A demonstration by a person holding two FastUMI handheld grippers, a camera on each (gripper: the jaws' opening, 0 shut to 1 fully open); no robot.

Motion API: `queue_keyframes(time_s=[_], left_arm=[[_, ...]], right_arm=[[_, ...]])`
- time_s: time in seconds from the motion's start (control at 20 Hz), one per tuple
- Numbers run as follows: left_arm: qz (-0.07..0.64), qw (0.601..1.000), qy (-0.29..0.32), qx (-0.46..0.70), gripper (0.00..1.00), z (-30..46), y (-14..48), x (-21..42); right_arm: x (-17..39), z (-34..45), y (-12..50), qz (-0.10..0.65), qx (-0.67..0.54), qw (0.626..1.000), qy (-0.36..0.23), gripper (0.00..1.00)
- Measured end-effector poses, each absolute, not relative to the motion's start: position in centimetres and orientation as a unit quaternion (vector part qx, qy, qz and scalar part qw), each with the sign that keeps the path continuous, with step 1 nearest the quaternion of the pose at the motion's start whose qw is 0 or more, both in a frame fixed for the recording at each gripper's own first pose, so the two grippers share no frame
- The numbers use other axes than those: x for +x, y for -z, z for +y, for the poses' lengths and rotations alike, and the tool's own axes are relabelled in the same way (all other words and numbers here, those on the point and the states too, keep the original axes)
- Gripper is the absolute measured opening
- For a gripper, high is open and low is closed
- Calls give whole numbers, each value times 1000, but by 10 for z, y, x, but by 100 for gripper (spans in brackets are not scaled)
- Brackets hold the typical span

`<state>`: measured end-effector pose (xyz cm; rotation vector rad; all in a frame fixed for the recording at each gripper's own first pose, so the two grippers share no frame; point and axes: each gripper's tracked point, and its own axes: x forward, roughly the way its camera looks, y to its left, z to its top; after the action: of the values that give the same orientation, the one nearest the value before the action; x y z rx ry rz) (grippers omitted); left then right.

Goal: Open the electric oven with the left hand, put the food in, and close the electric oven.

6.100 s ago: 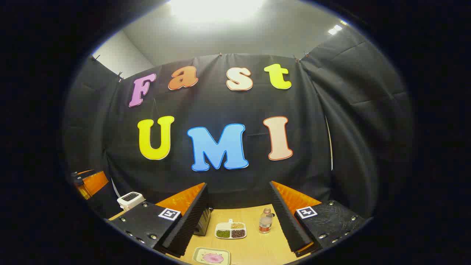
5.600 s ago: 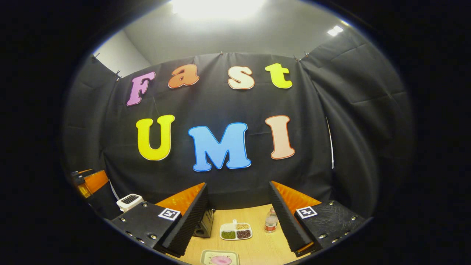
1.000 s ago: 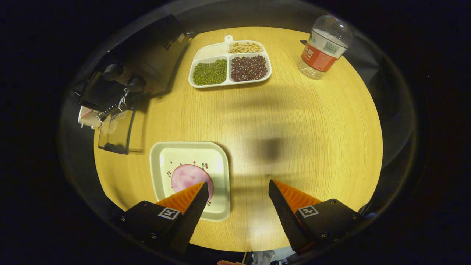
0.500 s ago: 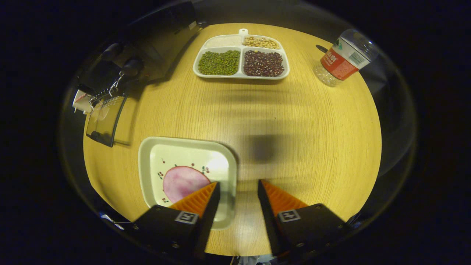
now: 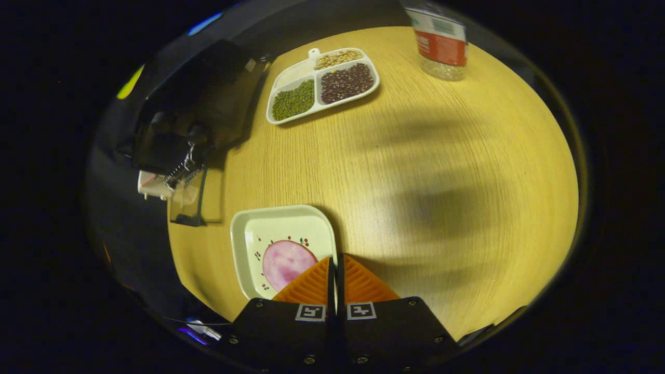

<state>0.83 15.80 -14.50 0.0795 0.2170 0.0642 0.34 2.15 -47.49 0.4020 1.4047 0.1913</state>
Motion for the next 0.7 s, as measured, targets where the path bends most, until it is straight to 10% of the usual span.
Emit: queue_keyframes(time_s=[0.7], left_arm=[[93, 994, -44, 35, 95, 133, 110, -1]], right_arm=[[-32, 53, 452, 534, 442, 704, -154, 1]])
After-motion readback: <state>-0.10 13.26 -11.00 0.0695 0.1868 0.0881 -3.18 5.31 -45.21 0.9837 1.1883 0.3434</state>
